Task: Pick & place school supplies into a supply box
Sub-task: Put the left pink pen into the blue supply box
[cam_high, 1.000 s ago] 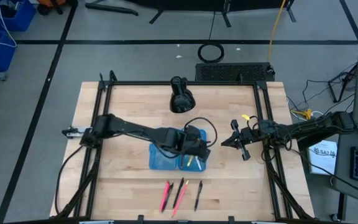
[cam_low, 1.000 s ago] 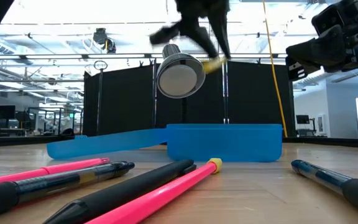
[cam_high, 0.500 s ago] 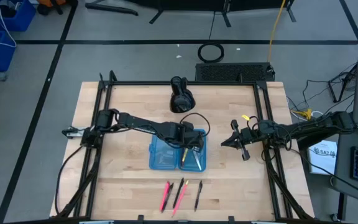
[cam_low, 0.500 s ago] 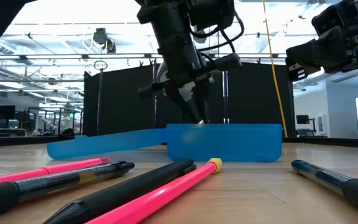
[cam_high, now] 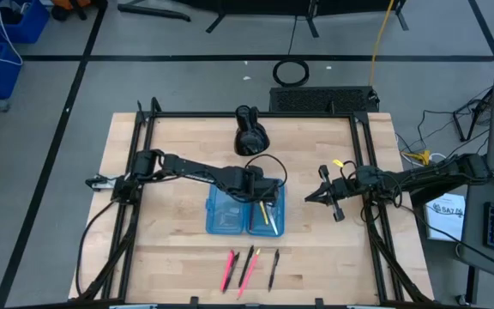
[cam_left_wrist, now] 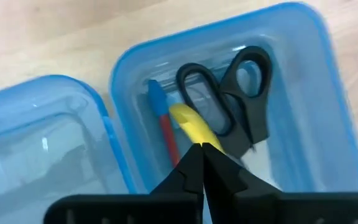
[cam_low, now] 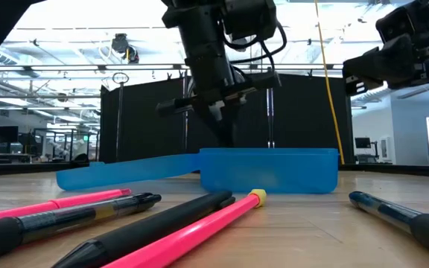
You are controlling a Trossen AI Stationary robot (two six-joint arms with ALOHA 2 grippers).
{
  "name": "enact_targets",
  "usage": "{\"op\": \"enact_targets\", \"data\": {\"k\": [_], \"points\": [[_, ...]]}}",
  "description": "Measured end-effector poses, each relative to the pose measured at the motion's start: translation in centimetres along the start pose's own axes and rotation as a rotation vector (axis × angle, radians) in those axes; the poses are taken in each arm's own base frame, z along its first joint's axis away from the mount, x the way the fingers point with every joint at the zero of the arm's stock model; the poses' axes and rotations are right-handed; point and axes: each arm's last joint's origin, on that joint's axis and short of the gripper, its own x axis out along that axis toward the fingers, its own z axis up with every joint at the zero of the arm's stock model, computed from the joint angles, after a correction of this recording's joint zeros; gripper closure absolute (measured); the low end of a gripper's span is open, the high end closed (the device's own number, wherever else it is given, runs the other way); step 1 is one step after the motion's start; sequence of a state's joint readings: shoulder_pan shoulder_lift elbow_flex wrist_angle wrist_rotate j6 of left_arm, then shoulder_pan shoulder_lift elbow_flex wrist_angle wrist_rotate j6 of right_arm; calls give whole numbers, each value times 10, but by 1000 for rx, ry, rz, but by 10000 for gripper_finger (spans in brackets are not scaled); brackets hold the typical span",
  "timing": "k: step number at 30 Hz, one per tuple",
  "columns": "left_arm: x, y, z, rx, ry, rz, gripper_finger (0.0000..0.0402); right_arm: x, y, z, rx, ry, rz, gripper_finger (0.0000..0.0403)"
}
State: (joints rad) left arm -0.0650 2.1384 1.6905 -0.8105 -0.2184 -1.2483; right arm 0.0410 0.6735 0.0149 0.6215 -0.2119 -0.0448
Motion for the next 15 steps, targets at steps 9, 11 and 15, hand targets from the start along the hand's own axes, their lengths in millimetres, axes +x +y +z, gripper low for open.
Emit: {"op": "enact_targets", "data": {"k": [9,11,15], "points": [[-39,-2,-5,400,62,-109,356,0,0,-1,-44,8,1,403],[-71,-2,-15,472,51,-161,343,0,0,-1,-46,6,0,403],[-137,6,-46,553,-31,-205,333,0,0,0,-69,-2,-1,403]]}}
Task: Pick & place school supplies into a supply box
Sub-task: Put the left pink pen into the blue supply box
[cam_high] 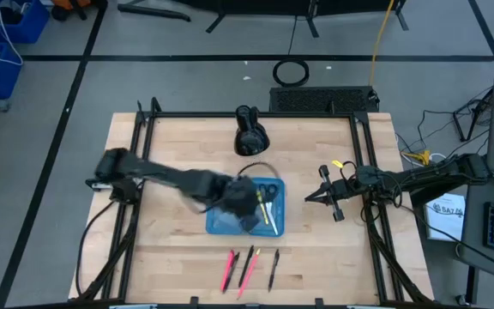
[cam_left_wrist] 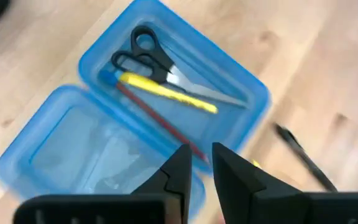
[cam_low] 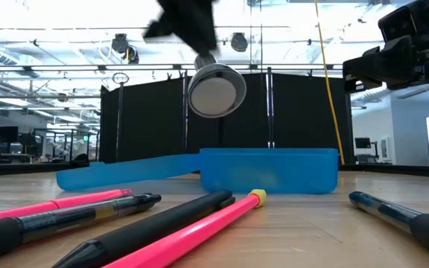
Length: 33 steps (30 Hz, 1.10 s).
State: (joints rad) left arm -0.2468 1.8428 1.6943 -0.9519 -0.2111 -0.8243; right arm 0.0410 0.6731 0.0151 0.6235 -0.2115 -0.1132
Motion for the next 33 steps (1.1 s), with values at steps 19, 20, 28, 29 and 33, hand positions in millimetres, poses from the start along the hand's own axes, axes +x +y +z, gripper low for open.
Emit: {"op": "enact_targets", "data": {"k": [19,20,28,29,33], "points": [[-21,-71,-169,-67,-226,36,322,0,-1,6,-128,-59,-14,403],[-10,-73,-178,-90,-223,30,319,0,-1,7,-132,-70,-16,403],[64,-78,-205,-110,-193,37,265,-1,-2,16,-73,-165,-24,403],[69,-77,-202,-117,-185,49,257,-1,-1,15,-56,-150,-20,403],[79,-73,-185,-130,-108,56,232,-1,-1,10,-58,-101,-15,403]]}}
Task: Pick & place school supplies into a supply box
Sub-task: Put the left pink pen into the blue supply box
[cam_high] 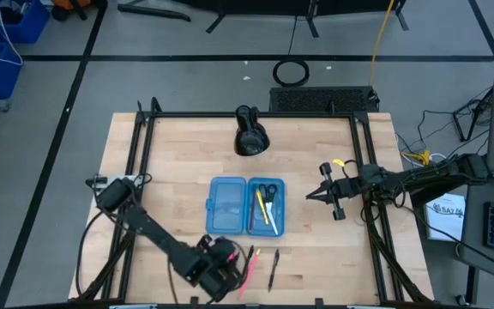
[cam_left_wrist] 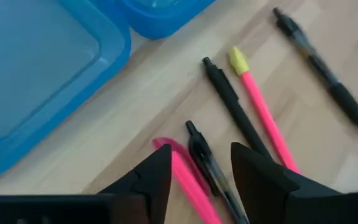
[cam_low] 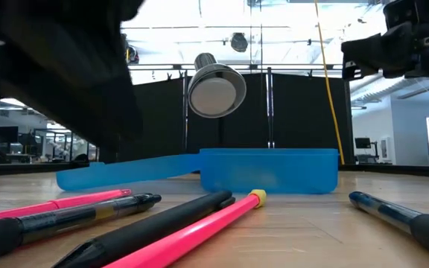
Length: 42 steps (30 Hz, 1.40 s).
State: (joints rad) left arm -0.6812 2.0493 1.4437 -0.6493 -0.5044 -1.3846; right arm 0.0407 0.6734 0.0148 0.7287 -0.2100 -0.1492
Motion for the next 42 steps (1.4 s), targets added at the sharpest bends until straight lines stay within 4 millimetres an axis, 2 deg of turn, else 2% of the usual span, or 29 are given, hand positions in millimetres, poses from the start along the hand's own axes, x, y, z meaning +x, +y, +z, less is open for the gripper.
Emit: {"op": "enact_targets", "data": {"k": [7,15,19,31,42], "points": [[15,7,23,-23,177,4,227,0,0,-2,-26,23,4,403],[22,14,33,-35,309,11,227,0,1,-5,-46,54,10,403],[21,16,31,-55,355,29,227,0,1,-5,-47,52,9,403],[20,14,28,-106,343,33,227,0,1,-5,-62,51,7,403],[42,16,10,-131,393,111,227,0,1,-5,-62,52,7,403]]}}
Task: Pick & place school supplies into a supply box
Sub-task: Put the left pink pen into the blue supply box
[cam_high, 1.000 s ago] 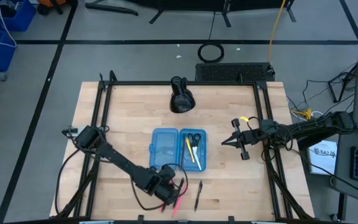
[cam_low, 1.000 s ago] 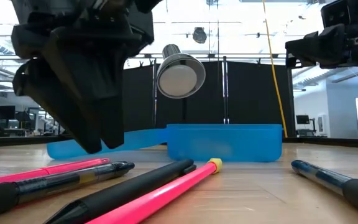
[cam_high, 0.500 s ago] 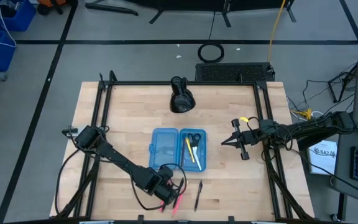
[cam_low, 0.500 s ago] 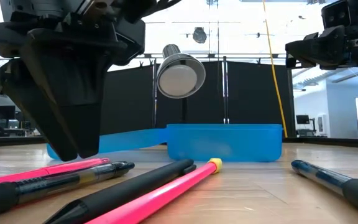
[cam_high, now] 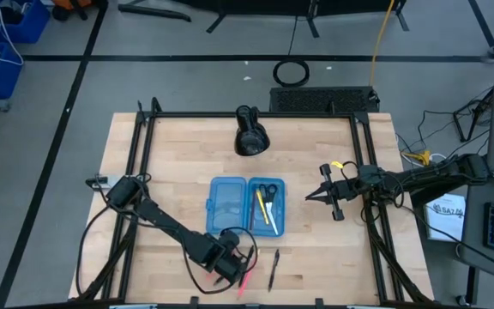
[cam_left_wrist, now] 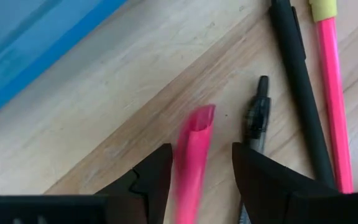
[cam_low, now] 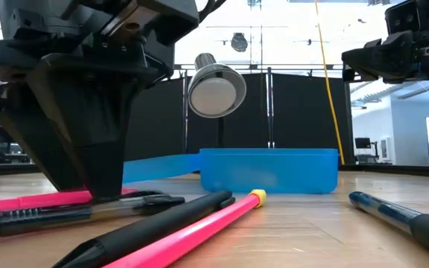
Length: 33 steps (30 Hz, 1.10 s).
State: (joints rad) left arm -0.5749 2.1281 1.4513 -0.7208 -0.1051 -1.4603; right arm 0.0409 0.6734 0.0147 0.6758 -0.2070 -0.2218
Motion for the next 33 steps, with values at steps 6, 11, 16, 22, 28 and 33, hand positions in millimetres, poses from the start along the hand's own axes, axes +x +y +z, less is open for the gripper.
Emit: {"op": "enact_targets", "data": {"k": [6,11,16,22,28,33], "points": [[-1,4,-4,34,15,44,227,0,0,0,2,-1,0,403],[-1,5,-9,224,22,52,227,0,0,0,3,-1,0,403],[-1,6,-10,403,28,53,227,0,0,0,4,-1,2,403],[0,5,-5,499,7,41,227,0,0,0,4,-1,2,403],[1,5,2,503,13,31,275,0,0,0,4,-2,3,403],[1,3,8,470,22,-4,363,0,0,0,4,-2,3,403]]}}
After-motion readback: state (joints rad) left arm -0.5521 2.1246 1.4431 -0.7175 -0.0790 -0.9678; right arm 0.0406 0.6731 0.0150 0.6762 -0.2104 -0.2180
